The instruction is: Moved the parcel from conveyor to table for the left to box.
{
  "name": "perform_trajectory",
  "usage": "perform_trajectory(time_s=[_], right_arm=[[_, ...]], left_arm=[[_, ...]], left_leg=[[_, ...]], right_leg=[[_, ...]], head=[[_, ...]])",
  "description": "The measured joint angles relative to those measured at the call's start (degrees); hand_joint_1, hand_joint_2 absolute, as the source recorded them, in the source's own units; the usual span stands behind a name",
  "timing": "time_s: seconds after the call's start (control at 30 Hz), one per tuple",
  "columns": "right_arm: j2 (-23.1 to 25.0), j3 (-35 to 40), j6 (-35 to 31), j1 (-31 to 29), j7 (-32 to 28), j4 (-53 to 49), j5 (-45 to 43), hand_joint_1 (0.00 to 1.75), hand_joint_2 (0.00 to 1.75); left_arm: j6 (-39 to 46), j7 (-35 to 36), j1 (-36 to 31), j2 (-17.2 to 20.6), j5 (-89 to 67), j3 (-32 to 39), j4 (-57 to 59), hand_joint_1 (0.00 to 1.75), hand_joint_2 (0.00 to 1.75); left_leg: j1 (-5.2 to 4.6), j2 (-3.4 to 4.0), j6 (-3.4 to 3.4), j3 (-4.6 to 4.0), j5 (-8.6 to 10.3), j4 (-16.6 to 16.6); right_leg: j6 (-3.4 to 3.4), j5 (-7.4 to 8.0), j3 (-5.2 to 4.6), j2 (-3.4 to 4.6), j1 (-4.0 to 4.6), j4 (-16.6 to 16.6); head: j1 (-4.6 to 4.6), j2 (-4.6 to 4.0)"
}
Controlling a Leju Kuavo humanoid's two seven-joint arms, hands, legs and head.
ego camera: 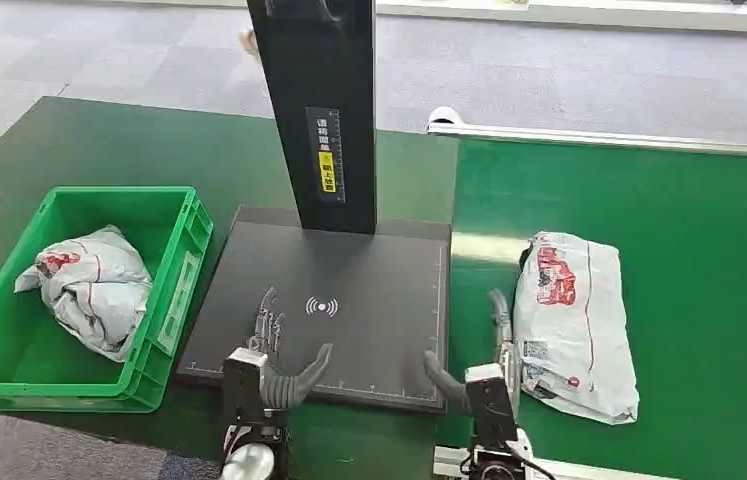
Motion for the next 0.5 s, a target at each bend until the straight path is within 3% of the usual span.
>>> perform_trajectory(time_s=[0.1,0.2,0.3,0.5], right_arm=[[-3.2,-5.0,-1.2,-0.6,8.2,-4.6,6.2,0.0,1.75],[-7.0,-11.8,2.7,-2.7,17.0,-5.7,9.4,0.0,1.75],[-9.9,-18.1,7.0,-5.8,20.4,-3.4,10.0,0.0,1.75],[-14.3,-24.5,13.7,-16.1,24.1,12.9,12.6,0.0,1.75]], left_arm=[[-0.1,0.0,0.7,0.2,-0.4,0.0,-0.2,0.0,1.75],[-0.1,0.0,1.2,0.3,-0.6,-0.2,-0.3,0.0,1.75],[0.0,0.0,1.6,0.5,-0.5,-0.4,-0.3,0.0,1.75],[0.0,0.0,0.7,0.5,0.8,-1.3,0.2,0.0,1.75]], left_leg=[[-0.06,0.0,0.01,0.0,0.0,0.0],[-0.14,-0.01,0.06,-0.01,0.01,0.0],[-0.15,0.02,0.09,-0.01,0.02,0.0],[-0.14,0.01,0.18,0.0,0.13,0.0]], right_leg=[[0.07,0.04,0.01,0.0,-0.07,0.0],[0.13,0.08,0.01,0.0,-0.16,0.0],[0.2,0.13,0.01,0.01,-0.17,0.0],[0.21,0.2,0.0,0.01,-0.16,0.0]], head=[[0.0,0.0],[0.0,0.02],[0.0,0.0],[-0.02,0.0]])
